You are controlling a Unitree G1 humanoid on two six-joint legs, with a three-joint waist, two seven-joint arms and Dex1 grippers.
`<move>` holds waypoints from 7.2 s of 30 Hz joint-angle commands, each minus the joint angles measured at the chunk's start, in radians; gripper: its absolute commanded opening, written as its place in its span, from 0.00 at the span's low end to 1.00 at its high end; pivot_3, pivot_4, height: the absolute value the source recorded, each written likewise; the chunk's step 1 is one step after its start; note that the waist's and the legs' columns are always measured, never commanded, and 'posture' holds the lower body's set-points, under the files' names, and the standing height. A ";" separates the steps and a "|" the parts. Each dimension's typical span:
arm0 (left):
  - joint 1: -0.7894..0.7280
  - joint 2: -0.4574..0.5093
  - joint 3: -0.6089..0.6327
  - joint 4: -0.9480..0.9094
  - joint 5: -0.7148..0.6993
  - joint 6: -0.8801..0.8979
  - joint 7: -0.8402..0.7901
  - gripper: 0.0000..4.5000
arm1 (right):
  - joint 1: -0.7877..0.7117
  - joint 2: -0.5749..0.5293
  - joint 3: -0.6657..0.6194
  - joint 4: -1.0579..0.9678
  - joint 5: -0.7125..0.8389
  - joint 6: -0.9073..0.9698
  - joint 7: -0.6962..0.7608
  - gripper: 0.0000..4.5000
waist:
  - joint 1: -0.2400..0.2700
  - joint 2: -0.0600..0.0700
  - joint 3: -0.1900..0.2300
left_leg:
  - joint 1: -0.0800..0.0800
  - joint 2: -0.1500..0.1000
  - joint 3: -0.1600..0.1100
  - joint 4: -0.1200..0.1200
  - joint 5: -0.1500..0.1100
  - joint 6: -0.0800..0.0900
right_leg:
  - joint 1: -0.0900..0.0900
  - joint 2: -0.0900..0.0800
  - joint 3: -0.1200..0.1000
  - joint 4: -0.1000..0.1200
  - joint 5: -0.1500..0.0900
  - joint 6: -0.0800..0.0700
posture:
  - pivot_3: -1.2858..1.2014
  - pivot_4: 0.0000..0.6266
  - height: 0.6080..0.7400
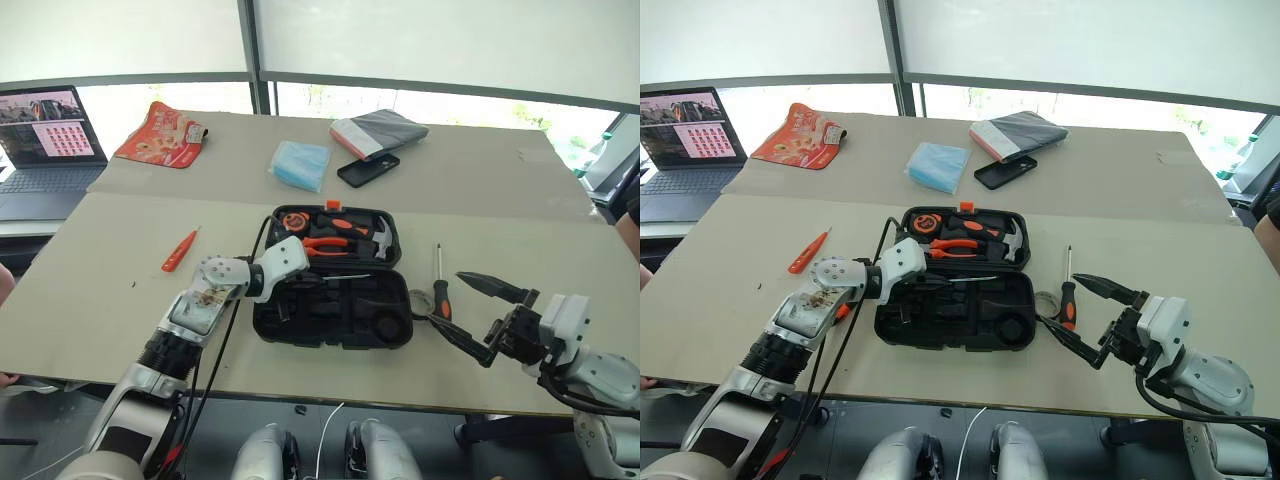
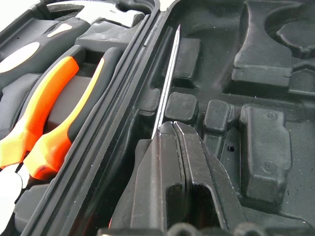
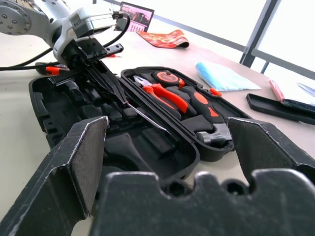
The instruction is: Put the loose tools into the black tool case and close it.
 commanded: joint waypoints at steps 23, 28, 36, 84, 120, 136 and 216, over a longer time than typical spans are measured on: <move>0.219 0.195 0.358 -0.173 -0.408 -0.078 -0.289 0.40 | 0.463 0.119 -0.279 -0.157 0.047 0.100 -0.193 1.00 | 0.001 0.005 -0.006 | 0.001 0.000 0.000 -0.006 0.000 -0.005 | -0.001 -0.007 0.000 -0.002 -0.001 -0.001 | 0.52 0.24 1.00; 0.394 0.265 0.404 -0.120 -0.354 -0.217 -0.315 0.76 | 0.467 0.079 -0.263 -0.316 0.123 0.356 -0.366 1.00 | -0.011 0.007 -0.006 | 0.002 0.000 0.000 -0.008 -0.008 -0.004 | -0.002 -0.009 0.001 -0.003 -0.004 -0.006 | 0.52 0.24 1.00; 0.382 0.295 0.381 -0.263 -0.556 -0.042 -0.444 1.00 | -0.106 -0.269 -0.163 -0.239 0.568 1.121 -0.758 1.00 | -0.018 0.005 -0.006 | 0.001 -0.001 0.000 -0.008 -0.007 -0.006 | -0.003 -0.010 0.001 -0.003 -0.004 -0.007 | 0.52 0.24 1.00; 0.534 0.205 0.549 -0.356 -0.586 -0.097 -0.174 1.00 | -1.015 -0.204 0.719 0.136 -0.210 0.706 0.229 0.15 | -0.029 0.010 -0.001 | -0.002 0.003 0.000 -0.009 -0.002 -0.013 | -0.006 0.000 0.000 -0.002 -0.001 0.000 | 0.52 0.24 1.00; 0.642 0.229 0.581 -0.374 -0.558 -0.132 -0.155 1.00 | -1.102 -0.014 0.575 0.387 -0.383 0.438 0.394 0.73 | -0.028 0.010 0.000 | -0.007 -0.001 0.001 -0.007 0.000 -0.016 | -0.009 -0.006 -0.004 -0.002 -0.001 -0.003 | 0.52 0.24 1.00; 0.664 0.184 0.566 -0.370 -0.525 -0.160 -0.105 1.00 | -0.753 0.132 0.524 0.543 -0.427 0.199 0.191 0.01 | -0.034 0.010 0.000 | -0.002 0.000 0.001 -0.008 0.000 -0.017 | -0.006 -0.006 -0.002 -0.001 -0.001 -0.002 | 0.52 0.24 1.00; 0.051 0.349 0.496 0.199 -0.355 -0.185 -0.257 0.10 | -0.317 -0.040 0.110 0.012 0.071 0.143 0.186 1.00 | -0.013 -0.005 0.008 | -0.003 -0.001 0.002 -0.006 -0.002 -0.015 | -0.006 -0.009 -0.003 -0.001 0.000 -0.002 | 0.52 0.24 1.00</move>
